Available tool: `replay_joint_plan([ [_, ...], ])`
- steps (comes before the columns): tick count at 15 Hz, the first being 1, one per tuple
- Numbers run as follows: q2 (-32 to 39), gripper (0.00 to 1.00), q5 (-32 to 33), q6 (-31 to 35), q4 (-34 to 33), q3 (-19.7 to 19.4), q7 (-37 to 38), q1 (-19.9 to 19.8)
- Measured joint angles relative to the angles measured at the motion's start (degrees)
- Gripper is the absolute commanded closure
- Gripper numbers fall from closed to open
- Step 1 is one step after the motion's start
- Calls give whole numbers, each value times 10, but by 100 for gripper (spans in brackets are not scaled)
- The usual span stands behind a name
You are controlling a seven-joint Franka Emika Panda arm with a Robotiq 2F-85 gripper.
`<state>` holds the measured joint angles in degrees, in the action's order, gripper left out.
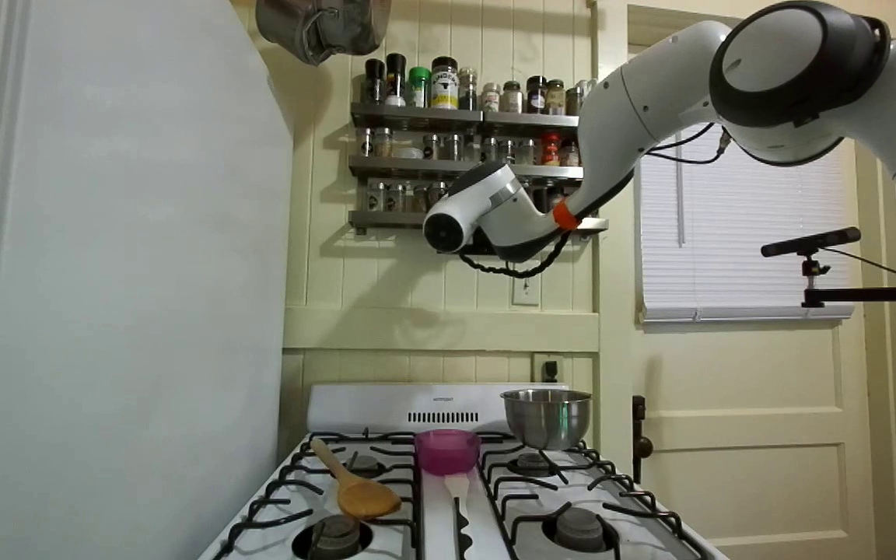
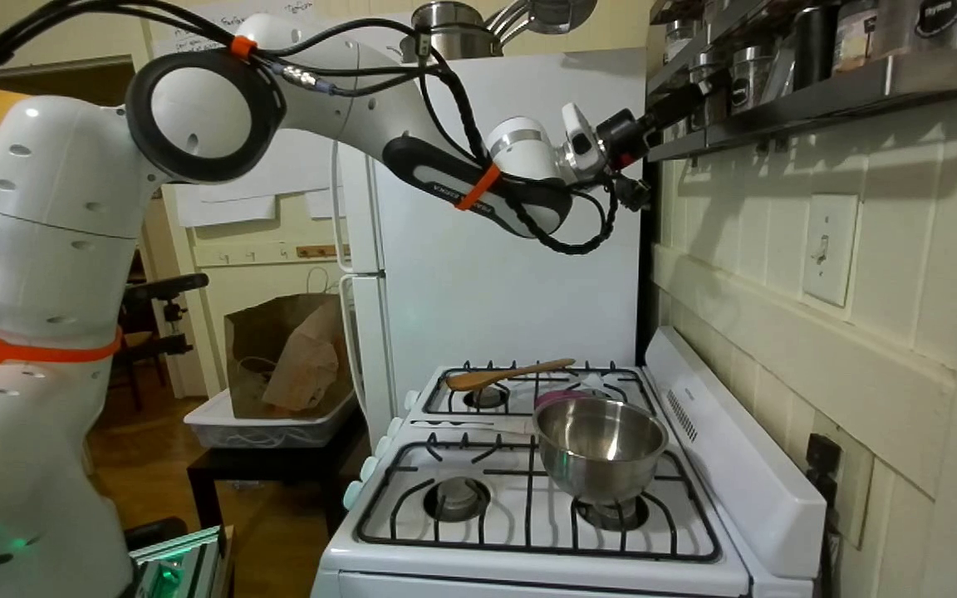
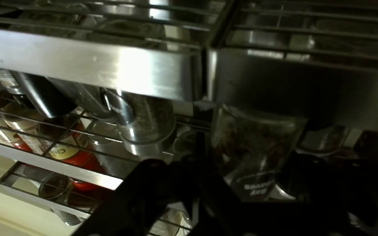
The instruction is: Put the spice bottle in the metal bowl on the shelf
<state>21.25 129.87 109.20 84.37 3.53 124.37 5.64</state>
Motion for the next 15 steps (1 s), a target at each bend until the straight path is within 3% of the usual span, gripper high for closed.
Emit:
replay_joint_plan([
  [15, 56, 77, 90, -154, -9, -4, 39, 11],
])
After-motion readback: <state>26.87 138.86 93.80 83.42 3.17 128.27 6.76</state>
